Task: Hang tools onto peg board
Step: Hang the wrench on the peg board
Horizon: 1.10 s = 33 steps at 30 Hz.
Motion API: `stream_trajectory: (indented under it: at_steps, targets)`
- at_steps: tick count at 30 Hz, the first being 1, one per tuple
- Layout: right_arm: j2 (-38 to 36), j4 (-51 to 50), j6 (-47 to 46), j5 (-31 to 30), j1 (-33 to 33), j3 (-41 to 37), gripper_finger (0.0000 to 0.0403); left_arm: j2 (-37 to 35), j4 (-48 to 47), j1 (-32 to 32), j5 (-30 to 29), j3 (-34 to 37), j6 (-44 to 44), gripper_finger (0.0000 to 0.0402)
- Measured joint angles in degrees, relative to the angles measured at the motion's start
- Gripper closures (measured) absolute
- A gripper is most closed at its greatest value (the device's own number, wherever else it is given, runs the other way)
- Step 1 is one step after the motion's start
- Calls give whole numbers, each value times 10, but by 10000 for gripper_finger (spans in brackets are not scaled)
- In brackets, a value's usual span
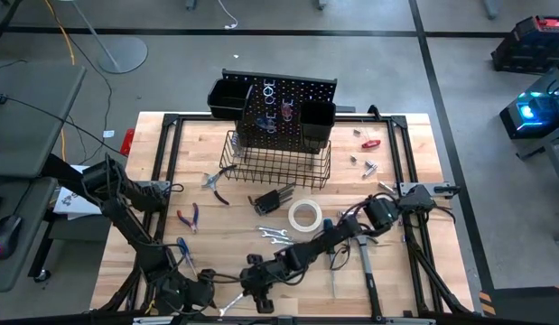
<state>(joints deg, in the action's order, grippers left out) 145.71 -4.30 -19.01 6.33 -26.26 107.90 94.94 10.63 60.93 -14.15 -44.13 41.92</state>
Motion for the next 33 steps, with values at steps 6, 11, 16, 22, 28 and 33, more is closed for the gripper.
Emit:
stream_trajectory:
  at_steps: [6, 11, 16, 22, 28, 33]
  targets:
    - [1, 21, 10, 11, -15, -1, 403, 1, 0, 2, 1, -1, -6, 239]
    - [1, 26, -4, -6, -19, -1, 403, 8, 6, -2, 1, -1, -23, 239]
    - [1, 26, -3, -15, -19, -1, 403, 42, 88, -11, 22, -5, 19, 239]
    - [1, 24, -4, -16, -19, 0, 403, 104, 35, -30, 93, -68, 41, 232]
    - [1, 25, 4, -13, -23, 0, 403, 112, 17, -39, 71, -84, 57, 221]
    - [2, 37, 26, -14, -32, 0, 403, 112, 29, -36, 61, -85, 101, 220]
